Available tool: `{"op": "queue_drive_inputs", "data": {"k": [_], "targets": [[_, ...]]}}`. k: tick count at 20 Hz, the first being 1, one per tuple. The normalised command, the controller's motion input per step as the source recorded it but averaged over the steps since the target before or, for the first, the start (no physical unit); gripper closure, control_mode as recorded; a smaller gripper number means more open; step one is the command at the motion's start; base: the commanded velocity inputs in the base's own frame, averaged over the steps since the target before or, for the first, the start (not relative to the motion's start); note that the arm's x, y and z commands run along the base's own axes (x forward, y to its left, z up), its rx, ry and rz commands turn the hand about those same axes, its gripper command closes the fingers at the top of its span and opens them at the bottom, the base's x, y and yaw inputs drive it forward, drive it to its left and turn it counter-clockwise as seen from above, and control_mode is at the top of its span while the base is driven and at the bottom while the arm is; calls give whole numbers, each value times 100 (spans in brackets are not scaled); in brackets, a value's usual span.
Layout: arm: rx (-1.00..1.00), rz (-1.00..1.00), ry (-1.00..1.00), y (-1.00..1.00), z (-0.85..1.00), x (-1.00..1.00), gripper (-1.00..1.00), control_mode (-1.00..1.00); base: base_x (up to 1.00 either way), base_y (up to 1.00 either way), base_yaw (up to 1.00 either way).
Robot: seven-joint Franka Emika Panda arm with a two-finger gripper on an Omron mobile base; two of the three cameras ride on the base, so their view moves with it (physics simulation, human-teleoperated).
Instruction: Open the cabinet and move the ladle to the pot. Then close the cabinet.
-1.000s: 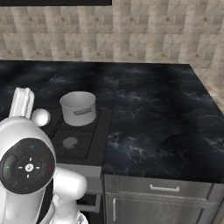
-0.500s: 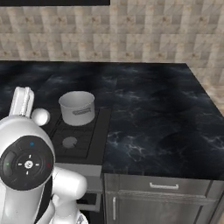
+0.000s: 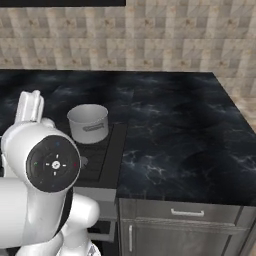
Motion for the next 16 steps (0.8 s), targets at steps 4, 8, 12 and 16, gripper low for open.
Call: {"op": "queue_drive_inputs", "data": {"k": [4,8,12,16], "targets": [[0,18,0,0,5,18,100,-100,0,0,0],[0,18,0,8,2,29,100,-100,0,0,0],[0,20,0,22,0,51,100,-100,0,0,0],[-5,8,0,36,0,58,100,-100,0,0,0]]}}
